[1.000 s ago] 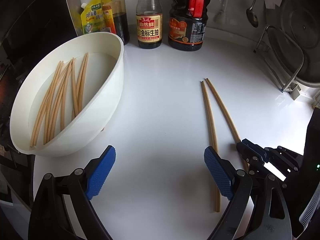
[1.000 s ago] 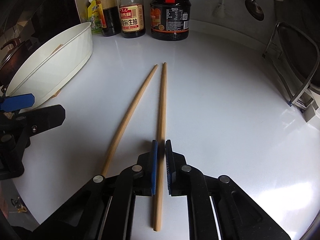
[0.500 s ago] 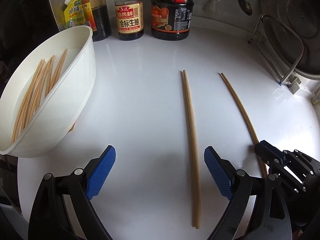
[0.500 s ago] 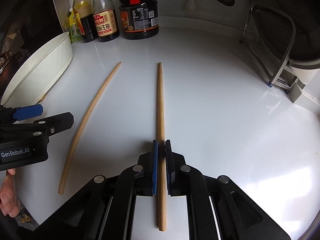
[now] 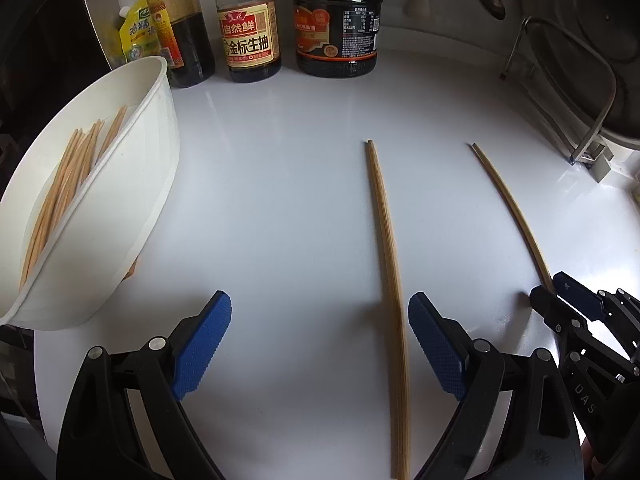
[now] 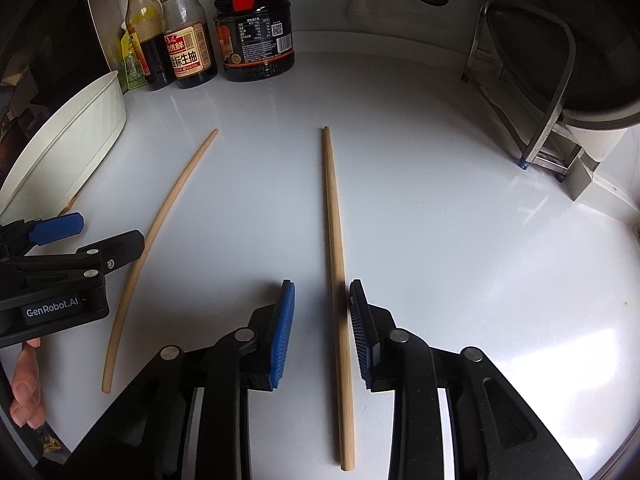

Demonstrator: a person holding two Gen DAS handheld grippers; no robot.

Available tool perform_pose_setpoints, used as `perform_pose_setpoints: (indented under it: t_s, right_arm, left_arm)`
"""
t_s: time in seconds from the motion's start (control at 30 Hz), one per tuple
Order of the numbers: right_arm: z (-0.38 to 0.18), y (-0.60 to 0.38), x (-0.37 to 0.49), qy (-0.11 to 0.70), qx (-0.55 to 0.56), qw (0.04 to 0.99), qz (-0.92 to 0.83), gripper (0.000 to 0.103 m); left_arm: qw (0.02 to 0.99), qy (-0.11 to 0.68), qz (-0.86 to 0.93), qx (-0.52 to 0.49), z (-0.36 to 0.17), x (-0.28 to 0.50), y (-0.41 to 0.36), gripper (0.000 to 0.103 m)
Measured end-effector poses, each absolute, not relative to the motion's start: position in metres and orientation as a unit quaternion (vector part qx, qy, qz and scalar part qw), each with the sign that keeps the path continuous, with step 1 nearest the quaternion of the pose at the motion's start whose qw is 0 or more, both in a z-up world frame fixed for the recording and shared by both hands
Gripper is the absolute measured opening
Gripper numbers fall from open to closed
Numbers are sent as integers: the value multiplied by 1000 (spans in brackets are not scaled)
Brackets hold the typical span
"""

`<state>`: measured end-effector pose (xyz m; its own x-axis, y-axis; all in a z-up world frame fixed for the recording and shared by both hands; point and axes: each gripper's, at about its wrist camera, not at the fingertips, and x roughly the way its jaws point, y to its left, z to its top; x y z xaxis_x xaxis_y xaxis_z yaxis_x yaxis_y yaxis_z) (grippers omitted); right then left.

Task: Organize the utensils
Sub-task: 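Spread the last two chopsticks apart with the right tool while the left tool positions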

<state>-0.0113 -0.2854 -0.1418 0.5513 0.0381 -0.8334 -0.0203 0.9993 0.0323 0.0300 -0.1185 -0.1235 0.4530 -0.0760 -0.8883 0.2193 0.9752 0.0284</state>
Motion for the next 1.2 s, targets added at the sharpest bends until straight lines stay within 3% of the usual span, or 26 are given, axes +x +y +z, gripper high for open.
perform_pose_setpoints:
  t_s: [0.2,0.67,0.77,0.87,0.93,0.97,1.2]
  right_arm:
    - [-142,-288,-6,471,7,882,7,34]
    - [-143,-284,2,466,-2,885,20,32]
    - [-143,-281,2,464,-5,885,29,23]
    - [-142,-279,2,463,-10,885,34,14]
    - [-142,-278,4,466,-9,884,34,7]
    - [-142,-279,4,468,-7,883,35,7]
    - [-140,-283,4,477,28,877,41,6]
  left_arm:
    - [845,522,-85,76,-128,33,-122,89]
    - [838,530,-100,77,-134,32,-132,89]
    - [839,526,-114,82,-132,27,-138,76]
    - [835,526,-133,90,-127,25,-147,45]
    - [832,528,-141,93,-124,24,-151,14]
    - [830,530,-145,92,-124,24,-152,8]
    - [821,547,-144,75,-123,29,-142,7]
